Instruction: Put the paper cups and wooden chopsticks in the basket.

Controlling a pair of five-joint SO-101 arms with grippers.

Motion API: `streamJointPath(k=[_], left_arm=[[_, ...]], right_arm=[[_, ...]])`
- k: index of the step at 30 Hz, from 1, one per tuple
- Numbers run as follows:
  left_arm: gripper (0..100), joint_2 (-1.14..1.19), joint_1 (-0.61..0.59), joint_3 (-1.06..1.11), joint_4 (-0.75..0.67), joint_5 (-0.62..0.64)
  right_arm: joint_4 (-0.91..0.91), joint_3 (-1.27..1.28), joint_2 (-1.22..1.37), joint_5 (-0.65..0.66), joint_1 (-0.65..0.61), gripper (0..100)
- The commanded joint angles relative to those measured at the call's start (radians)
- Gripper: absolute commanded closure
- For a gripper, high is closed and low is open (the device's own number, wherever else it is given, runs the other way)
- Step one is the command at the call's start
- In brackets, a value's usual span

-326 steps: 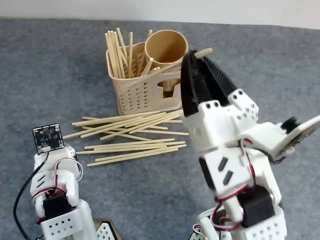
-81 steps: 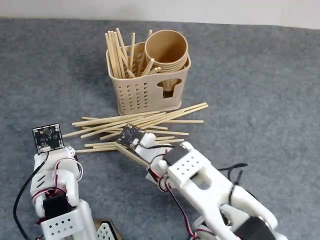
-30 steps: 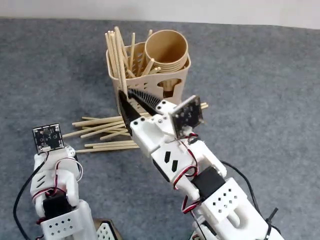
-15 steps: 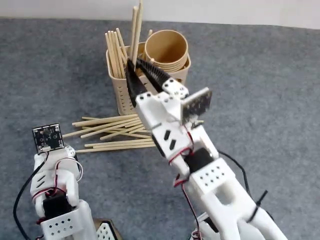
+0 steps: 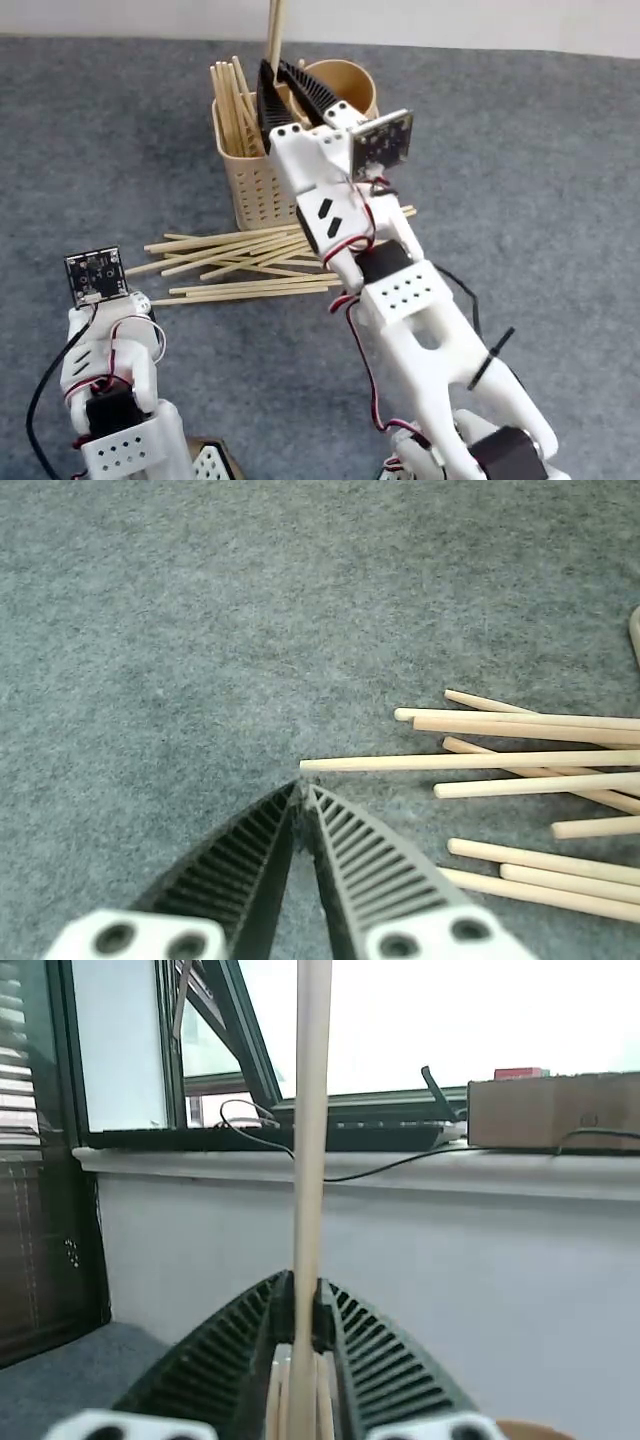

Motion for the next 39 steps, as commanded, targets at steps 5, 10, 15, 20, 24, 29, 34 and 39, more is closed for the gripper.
streamJointPath(k=[5,10,15,20,24,29,34,39], left_arm=[[99,-0.007,-0.007,0.021,-0.02,-0.009],[99,-0.007,-0.007,0.021,-0.02,-0.009],[99,-0.007,-0.007,0.021,-0.02,-0.009],[99,-0.007,-0.007,0.021,-0.02,-0.009],[99,-0.007,-0.007,0.021,-0.02,-0.009],[99,-0.007,-0.007,0.021,-0.018,-0.009],[99,-0.007,-0.007,0.021,-0.018,-0.009],[99,-0.007,-0.007,0.021,-0.018,-0.009]], right_arm=[[-0.031,-0.018,0.067,-0.006,0.01,99.1],[-0.031,-0.012,0.113,-0.005,0.01,98.8],[-0.024,-0.012,0.114,-0.009,0.007,94.0],[-0.018,-0.002,0.114,-0.008,-0.035,83.1],[0.067,-0.01,0.114,-0.006,-0.036,83.1],[0.087,-0.01,0.113,-0.005,-0.035,83.1],[0.087,-0.008,0.111,-0.005,-0.035,83.1],[0.113,0.01,0.008,-0.009,-0.036,83.1]])
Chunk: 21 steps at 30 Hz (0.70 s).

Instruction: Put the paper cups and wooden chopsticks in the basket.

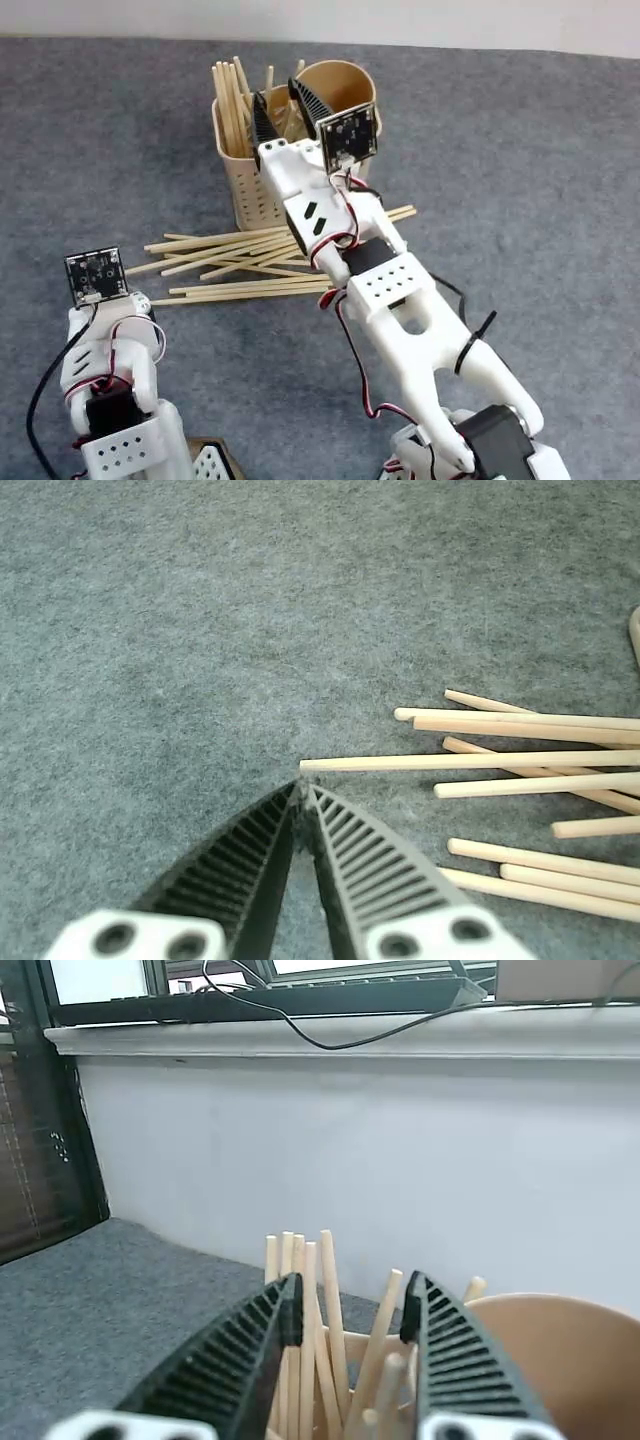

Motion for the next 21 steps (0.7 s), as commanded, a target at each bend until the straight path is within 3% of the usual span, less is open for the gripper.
streamJointPath(k=[1,8,13,21], left_arm=[[99,-0.007,-0.007,0.021,-0.018,-0.009],[99,-0.007,-0.007,0.021,-0.018,-0.009],[99,-0.007,-0.007,0.021,-0.018,-0.009],[99,-0.007,-0.007,0.021,-0.018,-0.009]], right_arm=[[0.067,0.002,-0.124,-0.009,-0.019,83.1],[0.381,0.01,-0.363,-0.011,-0.041,83.2],[0.507,0.018,-0.496,-0.006,-0.107,83.2],[0.779,0.148,-0.74,-0.009,-0.105,83.2]])
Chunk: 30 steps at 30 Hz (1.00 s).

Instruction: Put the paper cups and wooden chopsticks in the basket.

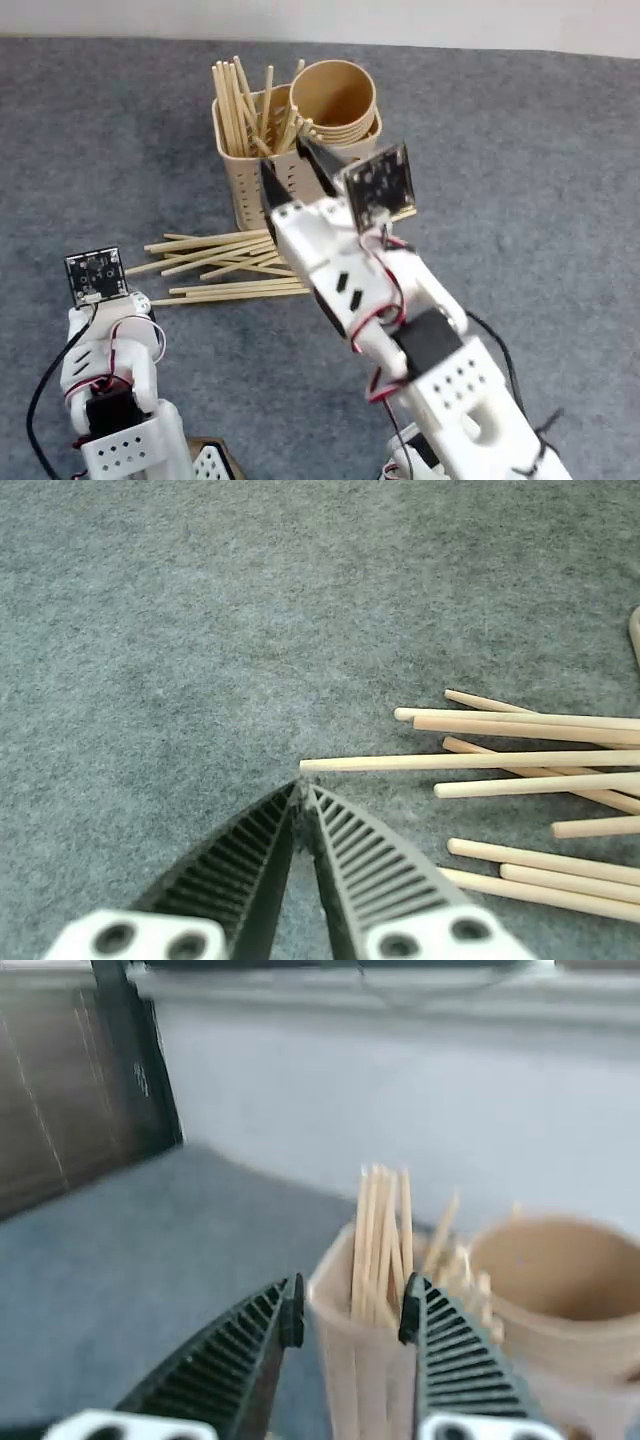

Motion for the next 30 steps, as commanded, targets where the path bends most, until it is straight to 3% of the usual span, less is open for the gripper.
streamJointPath(k=[1,17,24,30], left_arm=[[99,-0.007,-0.007,0.021,-0.018,-0.009],[99,-0.007,-0.013,0.013,-0.015,-0.009],[99,-0.007,-0.015,-0.024,-0.011,-0.008],[99,-0.007,-0.007,-0.17,0.107,-0.032]], right_arm=[[0.084,0.07,-0.148,-0.009,-0.008,83.2],[0.148,0.688,-0.846,-0.009,-0.001,83.2],[0.254,0.78,-0.881,-0.002,0.216,83.3],[0.326,0.78,-0.881,-0.003,0.318,83.3]])
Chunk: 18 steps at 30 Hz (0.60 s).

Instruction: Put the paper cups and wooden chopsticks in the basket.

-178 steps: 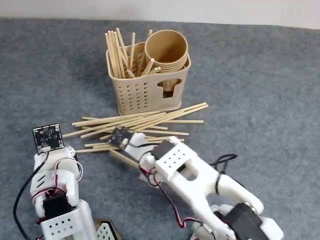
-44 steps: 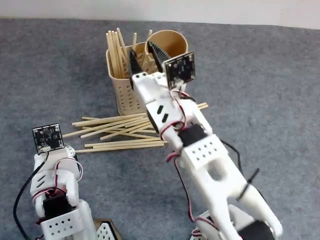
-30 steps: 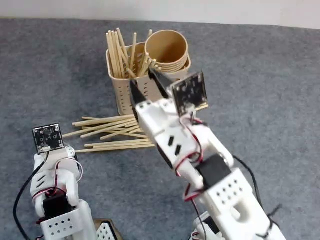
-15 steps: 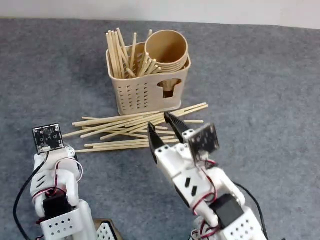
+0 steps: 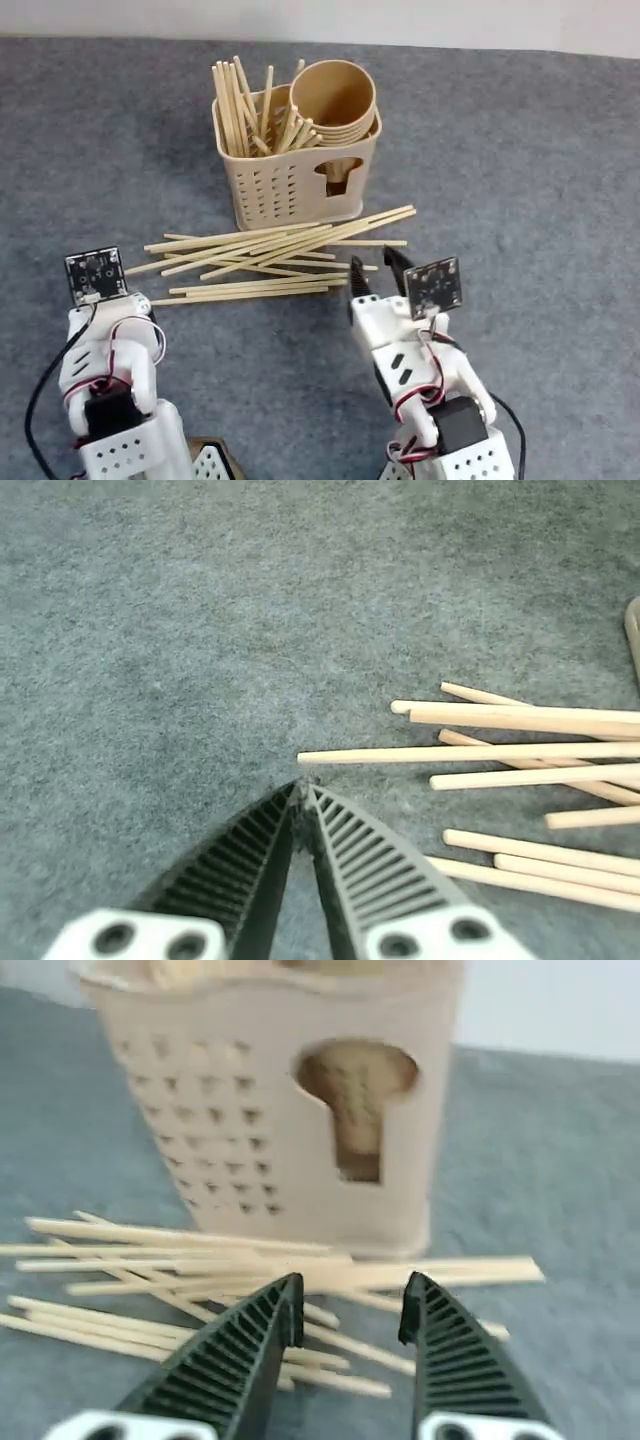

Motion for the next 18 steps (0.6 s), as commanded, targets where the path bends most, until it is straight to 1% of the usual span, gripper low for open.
streamJointPath(k=[1,4,9,14,18], left_arm=[[99,-0.007,-0.007,-0.142,0.069,-0.058],[99,-0.001,-0.007,-0.236,0.143,-0.114],[99,0.002,-0.001,-0.366,0.196,-0.193],[99,0.004,0.111,-0.437,0.262,-0.269],[99,0.004,0.171,-0.443,0.295,-0.288]], right_arm=[[0.015,-0.012,-0.005,-0.003,0.065,83.3],[0.018,-0.012,-0.005,-0.003,0.09,83.3],[0.018,-0.012,-0.005,-0.002,0.091,83.3],[0.019,-0.012,0.002,0.017,0.093,83.3],[0.031,-0.012,-0.002,0.025,0.093,83.3]])
